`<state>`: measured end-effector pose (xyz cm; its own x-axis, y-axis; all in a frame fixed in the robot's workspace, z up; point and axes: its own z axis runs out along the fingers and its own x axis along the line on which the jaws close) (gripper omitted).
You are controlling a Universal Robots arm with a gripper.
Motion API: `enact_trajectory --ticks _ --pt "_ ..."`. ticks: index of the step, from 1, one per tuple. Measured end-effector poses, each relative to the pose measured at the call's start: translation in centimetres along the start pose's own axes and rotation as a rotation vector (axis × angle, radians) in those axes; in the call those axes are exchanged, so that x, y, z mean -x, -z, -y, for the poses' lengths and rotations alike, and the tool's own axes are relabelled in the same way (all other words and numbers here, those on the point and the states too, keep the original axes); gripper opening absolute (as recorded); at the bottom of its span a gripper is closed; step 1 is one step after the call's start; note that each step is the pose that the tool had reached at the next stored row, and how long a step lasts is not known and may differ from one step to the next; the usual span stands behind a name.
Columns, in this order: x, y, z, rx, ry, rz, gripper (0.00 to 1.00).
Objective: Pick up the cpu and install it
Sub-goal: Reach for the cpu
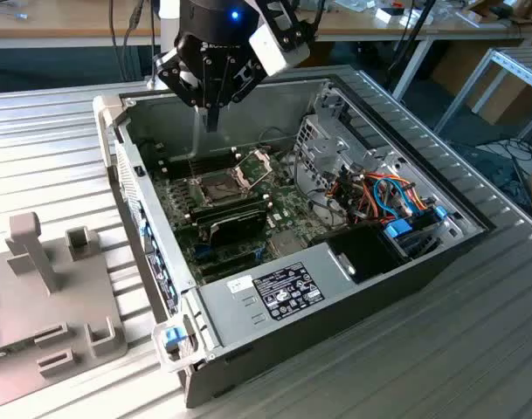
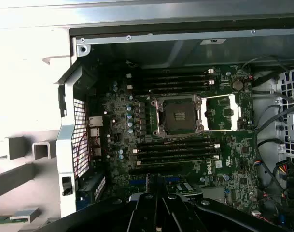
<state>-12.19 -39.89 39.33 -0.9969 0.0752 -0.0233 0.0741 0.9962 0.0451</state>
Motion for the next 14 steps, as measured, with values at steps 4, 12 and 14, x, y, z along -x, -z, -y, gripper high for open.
enact_trajectory --ticks 4,12,14 --pt "-0.01 0.00 0.00 0.0000 0.000 0.0000 0.11" --pt "-0.45 0.01 0.03 0.0000 0.000 0.0000 0.11" --pt "-0.57 0.02 0.04 0.0000 0.000 0.0000 0.11"
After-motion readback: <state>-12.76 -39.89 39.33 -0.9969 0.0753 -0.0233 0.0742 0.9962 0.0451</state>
